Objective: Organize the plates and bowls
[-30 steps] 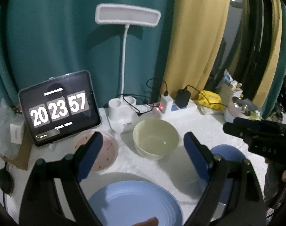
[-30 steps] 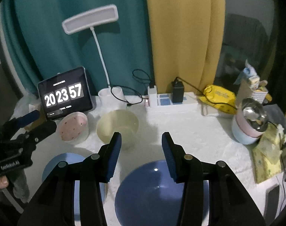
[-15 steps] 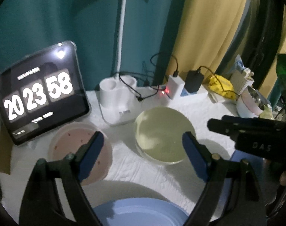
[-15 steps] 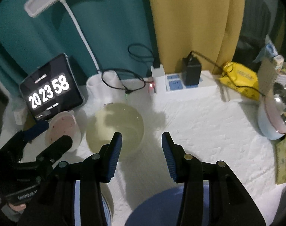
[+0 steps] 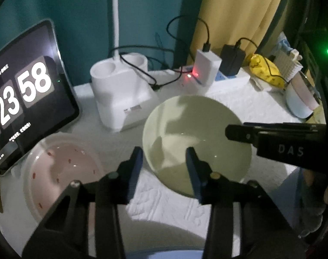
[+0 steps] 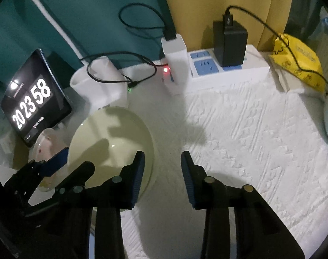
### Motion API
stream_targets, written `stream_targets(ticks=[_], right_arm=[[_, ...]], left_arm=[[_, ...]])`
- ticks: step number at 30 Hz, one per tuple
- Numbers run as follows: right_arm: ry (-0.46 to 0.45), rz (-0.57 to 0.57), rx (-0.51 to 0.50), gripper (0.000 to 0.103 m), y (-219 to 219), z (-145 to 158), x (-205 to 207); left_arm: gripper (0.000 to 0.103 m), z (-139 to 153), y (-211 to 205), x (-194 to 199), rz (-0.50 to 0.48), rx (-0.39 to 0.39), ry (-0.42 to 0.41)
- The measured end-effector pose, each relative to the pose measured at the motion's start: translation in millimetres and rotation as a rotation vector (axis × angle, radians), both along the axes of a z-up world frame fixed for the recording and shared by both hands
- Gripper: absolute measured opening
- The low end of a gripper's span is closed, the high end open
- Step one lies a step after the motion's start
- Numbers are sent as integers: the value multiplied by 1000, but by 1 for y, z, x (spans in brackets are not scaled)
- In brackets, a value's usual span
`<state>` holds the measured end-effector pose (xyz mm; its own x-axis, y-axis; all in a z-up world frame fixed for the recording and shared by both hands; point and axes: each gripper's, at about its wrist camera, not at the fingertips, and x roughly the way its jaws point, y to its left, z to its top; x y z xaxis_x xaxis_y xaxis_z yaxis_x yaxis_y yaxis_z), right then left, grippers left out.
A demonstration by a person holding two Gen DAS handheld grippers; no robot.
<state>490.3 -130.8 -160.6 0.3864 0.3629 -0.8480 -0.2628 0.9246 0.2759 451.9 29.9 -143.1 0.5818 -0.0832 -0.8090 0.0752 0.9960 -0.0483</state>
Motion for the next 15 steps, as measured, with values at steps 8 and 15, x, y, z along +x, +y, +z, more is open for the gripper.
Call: stream_targets(ticks=[8, 15], right_arm=[[31, 33, 17, 13, 11, -9, 6], [8, 40, -6, 12, 13, -8, 4]], left_arm=[[29, -10, 2, 7, 4, 24, 10], [25, -7, -1, 6, 7, 38, -5]])
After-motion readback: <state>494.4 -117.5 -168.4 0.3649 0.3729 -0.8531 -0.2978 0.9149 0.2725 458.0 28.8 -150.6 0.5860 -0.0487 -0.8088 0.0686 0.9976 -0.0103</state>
